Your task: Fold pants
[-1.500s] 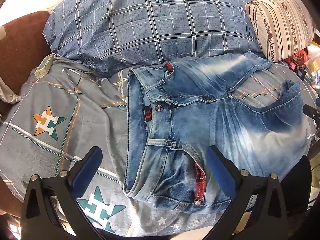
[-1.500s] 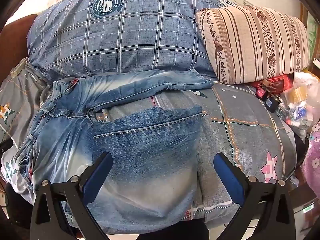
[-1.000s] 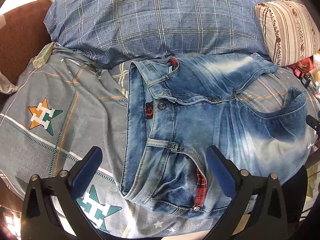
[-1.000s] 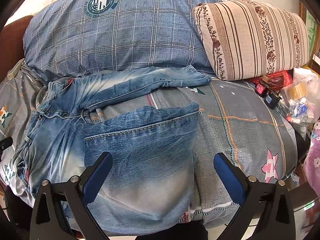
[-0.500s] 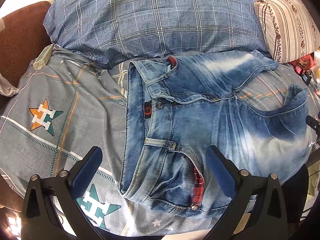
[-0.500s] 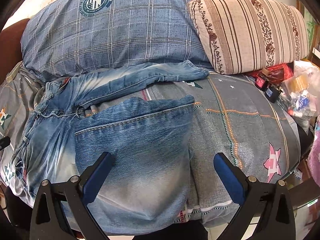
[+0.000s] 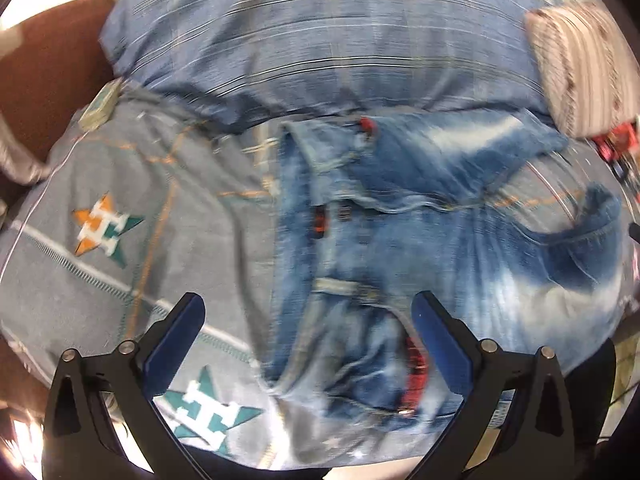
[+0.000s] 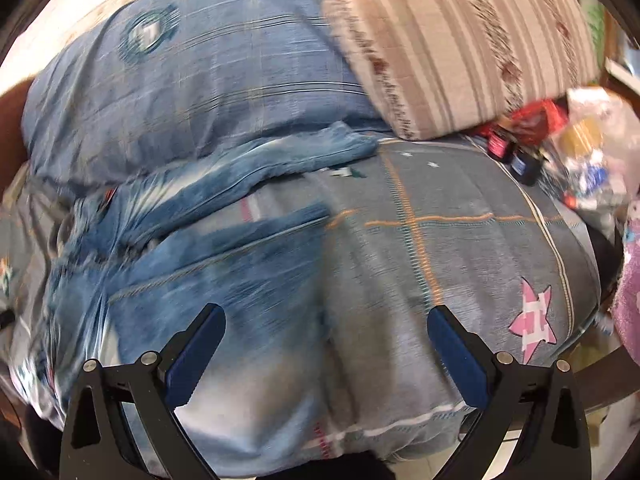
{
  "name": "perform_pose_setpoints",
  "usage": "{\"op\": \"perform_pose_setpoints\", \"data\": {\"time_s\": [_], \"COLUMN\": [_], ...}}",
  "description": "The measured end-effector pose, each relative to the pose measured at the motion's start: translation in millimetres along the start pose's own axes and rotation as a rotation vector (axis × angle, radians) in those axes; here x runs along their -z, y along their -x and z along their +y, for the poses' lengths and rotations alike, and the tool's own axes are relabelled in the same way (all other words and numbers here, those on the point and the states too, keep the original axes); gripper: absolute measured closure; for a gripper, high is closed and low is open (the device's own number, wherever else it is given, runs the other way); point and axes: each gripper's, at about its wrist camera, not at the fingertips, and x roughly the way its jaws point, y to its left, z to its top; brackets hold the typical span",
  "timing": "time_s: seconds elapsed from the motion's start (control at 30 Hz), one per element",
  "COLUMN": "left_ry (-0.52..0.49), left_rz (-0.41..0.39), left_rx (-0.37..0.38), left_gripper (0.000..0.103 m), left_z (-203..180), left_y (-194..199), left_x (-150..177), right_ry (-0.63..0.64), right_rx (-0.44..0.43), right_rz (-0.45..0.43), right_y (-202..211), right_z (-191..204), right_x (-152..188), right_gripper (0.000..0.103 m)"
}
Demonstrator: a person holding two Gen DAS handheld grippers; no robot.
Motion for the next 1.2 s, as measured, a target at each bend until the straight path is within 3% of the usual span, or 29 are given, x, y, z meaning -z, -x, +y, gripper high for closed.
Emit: {"op": "perform_pose_setpoints", "data": {"time_s": [0.07,0.2,0.27,0.43,0.47,0.5,0.53,0.6,0.7,0.77,0.8,0.83,0.87,1.0,1.1,1.2], "left_ry": [0.064,0.204,0.266,0.373,0.387,0.382,0.36,0.356,0.348,0.351,0.356,0.359,0.36,0.363,0.375,0.379], "left_rz": [0.031,0.132,0.183,0.325,0.326,0.31,0.301,0.285,0.219,0.214,0.224,0.24,0.25,0.271,0.262,0.267], "left_rx": [0.004,0.075,0.16,0.382,0.378,0.375,0.373,0.386,0.369,0.369,0.378,0.386,0.392,0.418,0.417,0.395], "left_gripper": [0.0,0.0,0.0,0.0,0.002,0.014,0.036,0.048,0.048,0.048,0.048,0.048,0.048,0.045,0.043,0.043], "left_z": [21,51,53,29,25,22,18,16,17,16,15,16,17,22,23,18], "left_y": [-6,-24,-34,-69,-71,-71,-69,-60,-47,-47,-49,-52,-54,-53,-53,-57], "left_x": [2,14,24,43,43,42,36,26,16,19,22,26,30,39,38,34], "right_ry": [-0.059,-0.162,-0.197,-0.2,-0.194,-0.175,-0.157,-0.148,-0.055,-0.009,-0.008,-0.02,-0.05,-0.174,-0.344,-0.36], "right_rx": [-0.014,-0.154,-0.227,-0.463,-0.491,-0.493,-0.505,-0.503,-0.433,-0.327,-0.282,-0.25,-0.237,-0.243,-0.218,-0.108], "right_rz": [0.027,0.148,0.199,0.213,0.21,0.189,0.185,0.194,0.002,-0.117,-0.129,-0.089,-0.031,0.065,0.056,0.065], "right_y": [-12,-50,-63,-83,-84,-82,-79,-66,-4,36,41,38,28,-2,-10,-24], "right_z": [-22,-47,-46,-14,-8,-3,0,0,-10,-17,-23,-29,-37,-62,-97,-107], "right_x": [-8,-11,-10,-5,-4,-4,-6,-20,-58,-76,-80,-79,-73,-39,-16,-16], "right_gripper": [0.001,0.001,0.001,0.004,0.017,0.038,0.103,0.101,0.101,0.091,0.079,0.035,0.004,0.01,0.01,0.01]}}
